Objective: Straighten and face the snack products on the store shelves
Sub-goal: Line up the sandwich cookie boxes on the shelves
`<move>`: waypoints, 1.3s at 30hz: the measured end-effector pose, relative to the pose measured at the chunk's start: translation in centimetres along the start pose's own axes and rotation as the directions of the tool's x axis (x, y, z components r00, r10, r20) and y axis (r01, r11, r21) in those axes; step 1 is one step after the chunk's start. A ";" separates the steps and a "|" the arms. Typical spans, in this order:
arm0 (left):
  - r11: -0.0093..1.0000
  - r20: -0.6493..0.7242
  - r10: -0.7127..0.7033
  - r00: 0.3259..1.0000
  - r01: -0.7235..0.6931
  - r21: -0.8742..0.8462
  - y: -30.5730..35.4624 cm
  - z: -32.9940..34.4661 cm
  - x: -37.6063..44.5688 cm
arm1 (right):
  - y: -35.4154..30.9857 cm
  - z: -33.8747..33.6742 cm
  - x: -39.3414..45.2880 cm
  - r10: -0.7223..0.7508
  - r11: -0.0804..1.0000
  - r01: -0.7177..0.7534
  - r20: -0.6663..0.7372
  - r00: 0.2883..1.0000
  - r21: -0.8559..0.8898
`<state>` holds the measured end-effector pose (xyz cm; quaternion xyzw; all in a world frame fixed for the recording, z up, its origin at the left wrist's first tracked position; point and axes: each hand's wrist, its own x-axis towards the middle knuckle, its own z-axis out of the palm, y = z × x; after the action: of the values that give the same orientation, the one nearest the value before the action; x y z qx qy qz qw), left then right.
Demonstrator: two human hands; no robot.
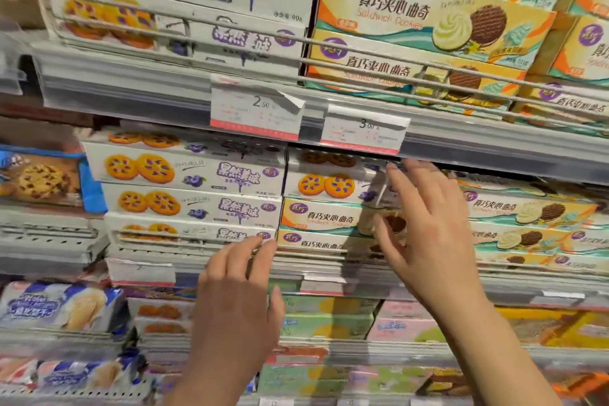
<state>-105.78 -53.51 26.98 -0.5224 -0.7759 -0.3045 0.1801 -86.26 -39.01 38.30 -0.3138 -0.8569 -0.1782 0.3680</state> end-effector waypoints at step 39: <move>0.987 0.009 0.037 0.999 -0.035 -0.155 2.3 -10.9 1.2 | 0.7 -7.3 -4.7 -0.064 0.992 0.065 -0.010 0.998 0.113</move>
<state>-104.51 -59.22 36.54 -0.5505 -0.7413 -0.3575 0.1400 -79.51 -44.29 39.68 -0.2642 -0.8741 -0.1423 0.3820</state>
